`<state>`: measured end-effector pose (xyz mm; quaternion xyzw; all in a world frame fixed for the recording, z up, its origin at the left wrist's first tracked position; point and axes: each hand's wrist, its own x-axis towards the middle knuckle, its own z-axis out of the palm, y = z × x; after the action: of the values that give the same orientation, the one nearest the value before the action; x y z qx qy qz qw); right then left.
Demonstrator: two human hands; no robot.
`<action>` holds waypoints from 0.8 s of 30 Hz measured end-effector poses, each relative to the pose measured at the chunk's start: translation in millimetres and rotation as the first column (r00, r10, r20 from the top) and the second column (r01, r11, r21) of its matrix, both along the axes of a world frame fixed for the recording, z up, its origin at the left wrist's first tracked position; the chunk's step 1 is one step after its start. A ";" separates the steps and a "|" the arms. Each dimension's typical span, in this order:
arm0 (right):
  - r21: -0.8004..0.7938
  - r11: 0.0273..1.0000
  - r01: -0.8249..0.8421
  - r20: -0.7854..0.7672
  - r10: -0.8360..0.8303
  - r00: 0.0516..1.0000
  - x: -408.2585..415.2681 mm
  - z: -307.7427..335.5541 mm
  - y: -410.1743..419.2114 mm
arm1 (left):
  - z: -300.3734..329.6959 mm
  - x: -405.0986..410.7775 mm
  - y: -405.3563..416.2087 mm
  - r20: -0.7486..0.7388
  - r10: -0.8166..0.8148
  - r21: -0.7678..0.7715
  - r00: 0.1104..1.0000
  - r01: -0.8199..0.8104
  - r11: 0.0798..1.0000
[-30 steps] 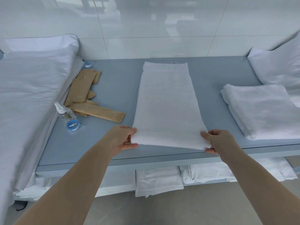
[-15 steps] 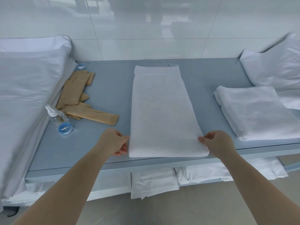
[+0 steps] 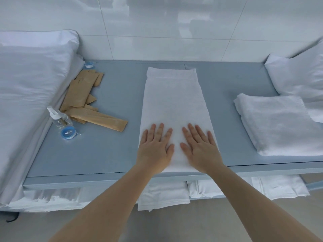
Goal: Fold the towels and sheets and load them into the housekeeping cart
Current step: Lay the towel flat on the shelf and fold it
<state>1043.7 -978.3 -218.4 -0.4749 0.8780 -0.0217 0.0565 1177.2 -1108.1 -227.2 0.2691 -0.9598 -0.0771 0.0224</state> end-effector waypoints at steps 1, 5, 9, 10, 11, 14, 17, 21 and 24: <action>0.003 0.999 0.041 0.011 -0.041 0.999 -5.5 0.4 6.6 | 0.7 1.0 0.8 0.005 0.015 -0.001 1.000 -0.015 1.000; 0.108 0.968 0.227 0.006 -0.229 0.973 -19.8 4.2 29.0 | 5.8 6.5 17.7 0.048 0.051 0.025 0.997 -0.053 0.998; 0.035 0.973 0.226 -0.125 -0.220 0.967 -25.5 14.4 21.5 | 19.8 -4.4 25.2 0.096 0.087 -0.072 0.992 -0.081 0.994; -0.032 0.990 0.137 -0.109 -0.140 0.984 -25.5 16.2 12.4 | 25.2 -13.4 20.0 0.040 0.101 -0.140 0.994 -0.095 0.986; -0.089 0.995 0.036 -0.071 -0.042 0.997 -25.0 17.1 0.3 | 29.0 -22.8 12.4 -0.020 0.113 -0.182 0.993 -0.115 0.977; -0.135 0.973 -0.184 0.056 0.193 0.980 -22.3 14.5 -41.5 | 24.3 -46.8 -15.0 -0.047 0.141 -0.055 0.989 -0.144 0.988; -0.061 0.974 -0.218 0.031 0.220 0.975 -36.2 4.9 -66.4 | 8.2 -54.0 -32.9 0.057 0.176 0.033 0.983 -0.178 0.983; 0.076 0.997 -0.010 -0.028 0.012 1.000 -80.6 4.7 -71.2 | 13.3 -57.9 -53.5 0.000 0.221 -0.107 0.975 -0.220 0.970; 0.097 0.992 0.077 -0.107 -0.066 0.992 -95.1 11.2 -88.6 | 22.9 -70.2 -69.1 -0.130 0.141 -0.251 0.981 -0.170 0.953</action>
<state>948.6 -1066.8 -207.2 -0.4400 0.8962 0.0452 0.0341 1107.0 -1177.1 -204.3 0.3340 -0.9346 0.0370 0.1170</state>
